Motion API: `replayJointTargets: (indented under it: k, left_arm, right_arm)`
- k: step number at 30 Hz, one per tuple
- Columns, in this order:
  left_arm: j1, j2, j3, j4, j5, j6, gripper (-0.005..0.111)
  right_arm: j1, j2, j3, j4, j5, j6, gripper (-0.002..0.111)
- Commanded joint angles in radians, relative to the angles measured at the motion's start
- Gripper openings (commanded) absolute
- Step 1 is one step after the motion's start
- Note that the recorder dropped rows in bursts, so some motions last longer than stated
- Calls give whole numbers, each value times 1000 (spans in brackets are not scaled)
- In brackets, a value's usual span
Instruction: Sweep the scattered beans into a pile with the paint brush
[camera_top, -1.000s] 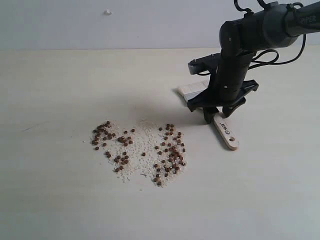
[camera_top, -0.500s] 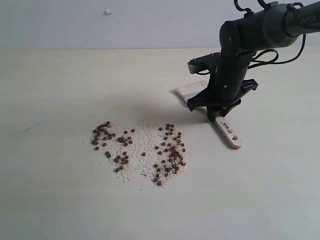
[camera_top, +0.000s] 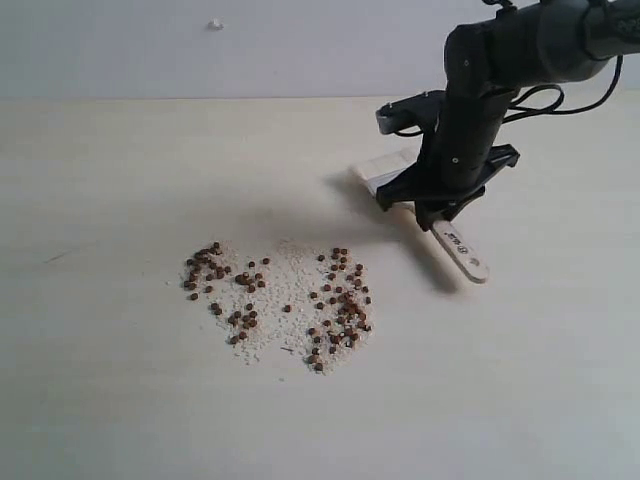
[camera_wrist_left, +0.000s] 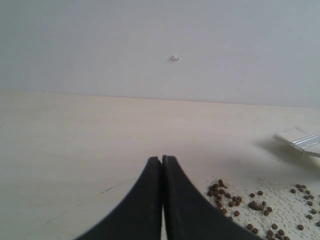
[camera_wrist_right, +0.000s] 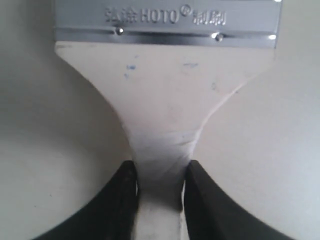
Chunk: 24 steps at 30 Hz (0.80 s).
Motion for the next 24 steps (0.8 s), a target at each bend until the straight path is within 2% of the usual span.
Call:
replayJointTargets:
  k: [1,13,18,24]
  left_arm:
    - [-6,-6,3,0,-1,-2,0]
    - [-6,-6,3,0,-1,-2,0]
    - [-6,-6,3,0,-1,-2,0]
    - [-6,-6,3,0,-6,0,0]
  right_arm:
    - [-3,-50,-6,-11,22,-27,0]
    - [-3,-176,-6,9,233,-143,0]
    - [-1,-239,-6,114,363,-253,0]
    - [-1,-300,-6,210,367,-315,0]
